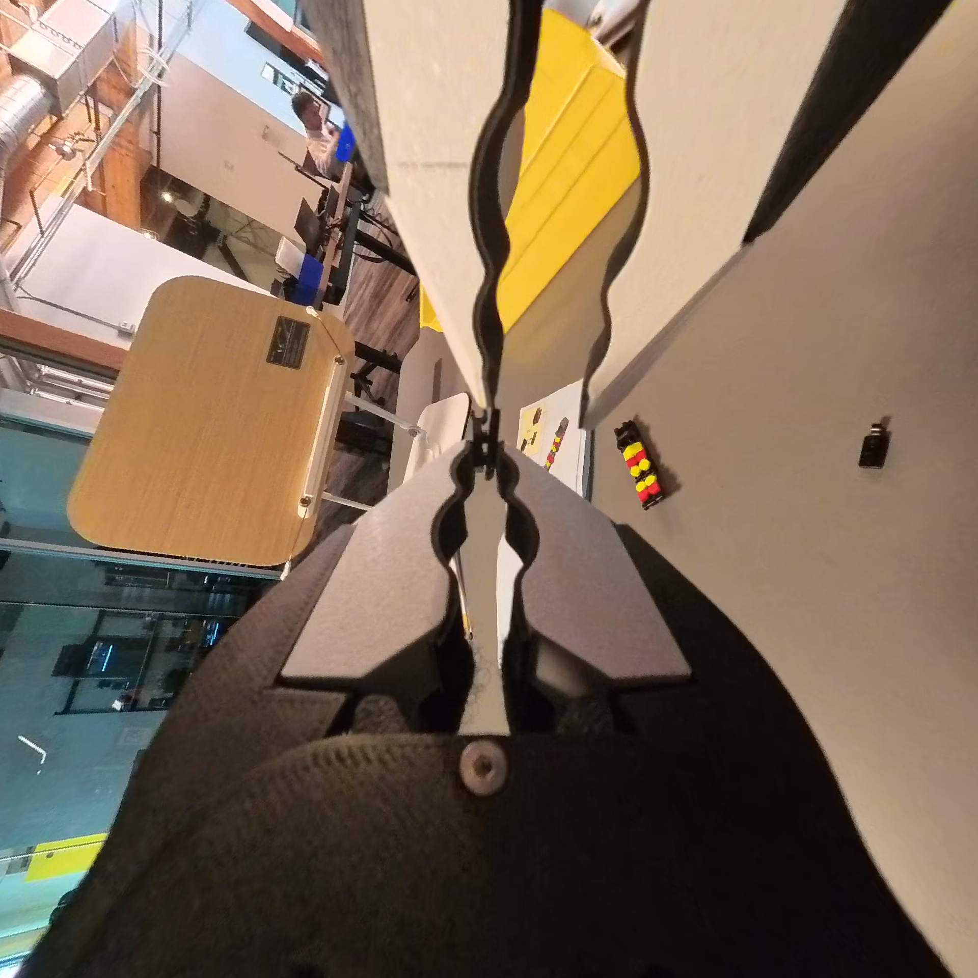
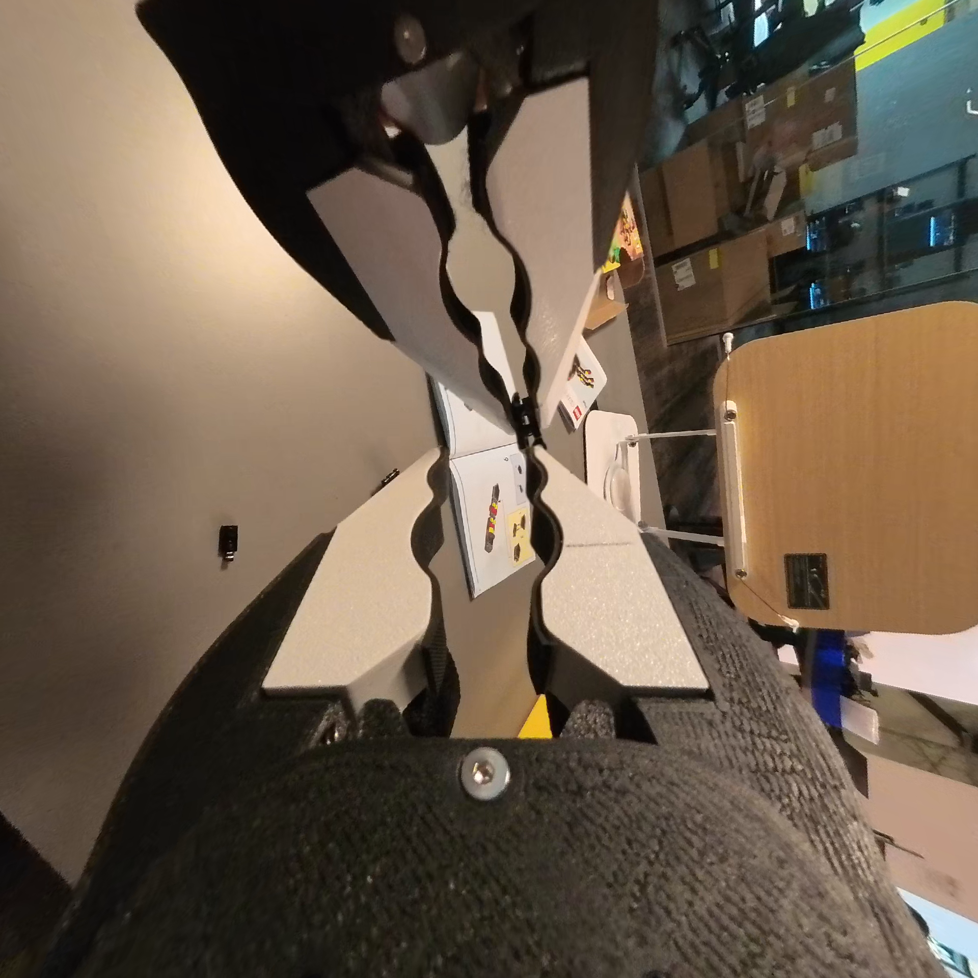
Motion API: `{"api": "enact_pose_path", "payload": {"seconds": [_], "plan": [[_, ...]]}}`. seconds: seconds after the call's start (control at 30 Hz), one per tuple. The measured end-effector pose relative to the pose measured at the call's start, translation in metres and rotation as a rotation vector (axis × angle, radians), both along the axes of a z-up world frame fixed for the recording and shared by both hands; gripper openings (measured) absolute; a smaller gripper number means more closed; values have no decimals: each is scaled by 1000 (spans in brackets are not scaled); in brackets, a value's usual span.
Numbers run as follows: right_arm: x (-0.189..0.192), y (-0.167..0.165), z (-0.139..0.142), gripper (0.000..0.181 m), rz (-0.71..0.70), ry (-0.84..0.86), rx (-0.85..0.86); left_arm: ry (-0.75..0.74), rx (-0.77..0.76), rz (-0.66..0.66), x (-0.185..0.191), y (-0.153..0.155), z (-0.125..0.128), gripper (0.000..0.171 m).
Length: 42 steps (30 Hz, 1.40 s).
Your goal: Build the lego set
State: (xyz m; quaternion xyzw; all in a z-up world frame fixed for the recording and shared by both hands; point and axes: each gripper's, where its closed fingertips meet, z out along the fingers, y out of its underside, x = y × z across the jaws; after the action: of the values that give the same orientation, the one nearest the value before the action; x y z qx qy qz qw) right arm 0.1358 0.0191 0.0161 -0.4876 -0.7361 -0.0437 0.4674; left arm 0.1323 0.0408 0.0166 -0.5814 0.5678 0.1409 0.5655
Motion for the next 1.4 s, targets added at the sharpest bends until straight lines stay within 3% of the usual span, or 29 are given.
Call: {"api": "enact_pose_path", "payload": {"seconds": [1.17, 1.4], "plan": [[2, -15, 19, 29, 64, 74, -29, -69, 13, -75, 9, -19, 20, 7], [3, -13, 25, 22, 90, 85, 49, -67, 43, -95, 9, -22, 24, 7]]}}
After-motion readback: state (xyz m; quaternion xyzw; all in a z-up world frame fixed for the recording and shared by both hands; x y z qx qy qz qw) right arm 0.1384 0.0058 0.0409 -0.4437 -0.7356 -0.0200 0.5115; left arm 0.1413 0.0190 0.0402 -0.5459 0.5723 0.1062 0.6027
